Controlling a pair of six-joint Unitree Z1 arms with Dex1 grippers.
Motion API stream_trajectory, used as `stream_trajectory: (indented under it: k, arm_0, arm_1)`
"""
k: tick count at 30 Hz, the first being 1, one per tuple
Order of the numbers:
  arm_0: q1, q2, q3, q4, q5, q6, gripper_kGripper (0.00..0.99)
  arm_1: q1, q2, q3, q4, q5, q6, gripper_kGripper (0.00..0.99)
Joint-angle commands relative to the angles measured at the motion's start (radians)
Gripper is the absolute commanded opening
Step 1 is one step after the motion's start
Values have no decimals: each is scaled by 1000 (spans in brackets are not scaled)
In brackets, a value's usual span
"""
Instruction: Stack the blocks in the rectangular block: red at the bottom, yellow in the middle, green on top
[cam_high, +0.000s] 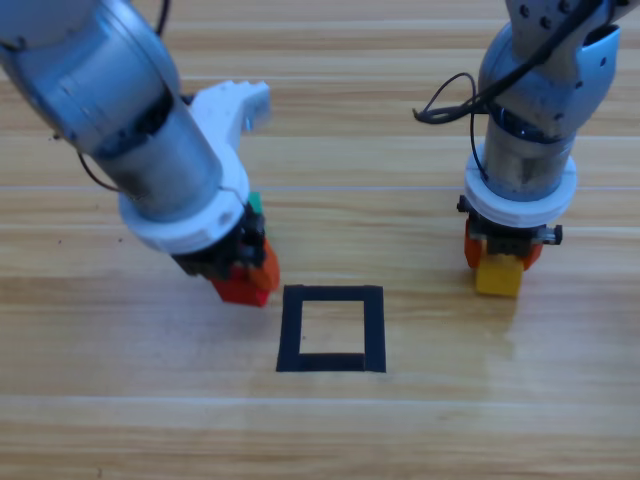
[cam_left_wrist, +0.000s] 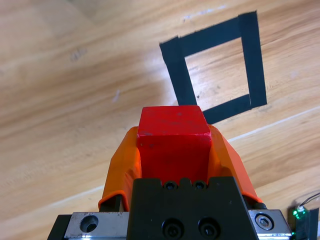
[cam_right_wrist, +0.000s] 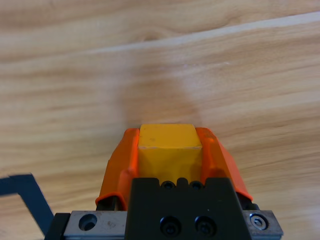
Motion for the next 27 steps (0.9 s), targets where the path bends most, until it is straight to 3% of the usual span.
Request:
stream_trajectory:
  k: [1,7,11,27]
  arm_0:
    - [-83,69,-60,79,68,-157,64]
    - [-146,229,-315,275,157,-320,64]
    - [-177,367,-540,456,183,-409,64]
    - [-183,430,-612,465,131,-513,66]
  arm_1:
    - [-32,-130,65,33,42,-131,0]
    - [-15,-360,137,33,86,-191,0]
    - [25,-391,144,33,69,-225,0]
    - [65,-296,125,17,39,-268,0]
